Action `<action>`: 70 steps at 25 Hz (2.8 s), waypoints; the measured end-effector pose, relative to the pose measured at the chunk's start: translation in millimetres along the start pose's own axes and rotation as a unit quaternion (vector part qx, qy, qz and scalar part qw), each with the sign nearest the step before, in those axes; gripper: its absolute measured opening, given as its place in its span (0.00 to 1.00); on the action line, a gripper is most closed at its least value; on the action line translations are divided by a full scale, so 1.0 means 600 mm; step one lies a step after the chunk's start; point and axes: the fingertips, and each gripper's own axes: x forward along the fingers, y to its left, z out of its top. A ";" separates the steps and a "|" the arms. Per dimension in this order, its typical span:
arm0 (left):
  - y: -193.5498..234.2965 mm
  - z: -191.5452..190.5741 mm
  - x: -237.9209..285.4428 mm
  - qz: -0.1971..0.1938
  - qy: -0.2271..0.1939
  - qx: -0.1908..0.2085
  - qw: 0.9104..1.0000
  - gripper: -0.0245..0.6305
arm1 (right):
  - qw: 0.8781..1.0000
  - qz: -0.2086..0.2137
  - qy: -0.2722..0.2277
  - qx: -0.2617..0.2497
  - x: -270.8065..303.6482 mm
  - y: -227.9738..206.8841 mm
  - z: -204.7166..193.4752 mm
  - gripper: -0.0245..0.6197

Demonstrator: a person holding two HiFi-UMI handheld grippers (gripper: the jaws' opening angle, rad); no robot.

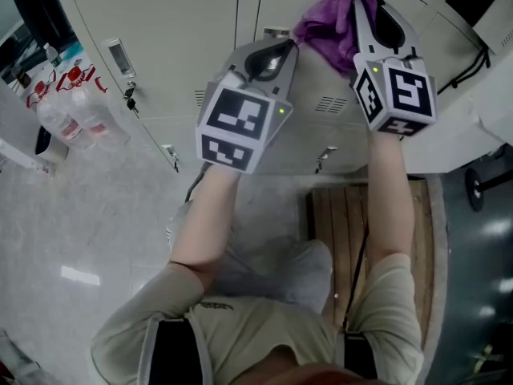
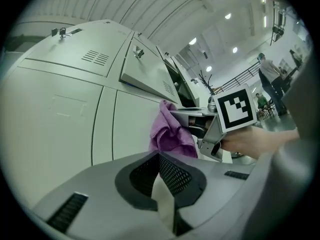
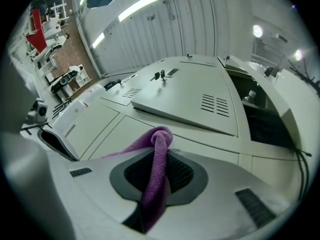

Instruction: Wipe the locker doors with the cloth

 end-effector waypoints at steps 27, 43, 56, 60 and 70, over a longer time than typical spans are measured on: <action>-0.079 -0.021 0.044 -0.032 0.019 0.010 0.999 0.04 | 0.999 -0.022 -0.003 0.029 -0.065 -0.071 -0.007 0.12; 0.037 -0.053 -0.055 0.049 0.066 0.032 0.996 0.04 | 0.994 0.096 -0.010 0.060 -0.017 0.164 -0.016 0.12; 0.050 -0.073 -0.048 0.062 0.075 0.027 0.995 0.04 | 0.990 0.111 0.009 0.082 0.003 0.203 -0.064 0.12; 0.042 -0.077 -0.040 0.060 0.071 0.026 0.995 0.04 | 0.991 0.104 0.011 0.085 -0.001 0.191 -0.071 0.12; -0.009 -0.080 -0.004 0.027 0.060 0.021 0.998 0.04 | 0.994 0.064 0.029 0.083 -0.031 0.119 -0.103 0.12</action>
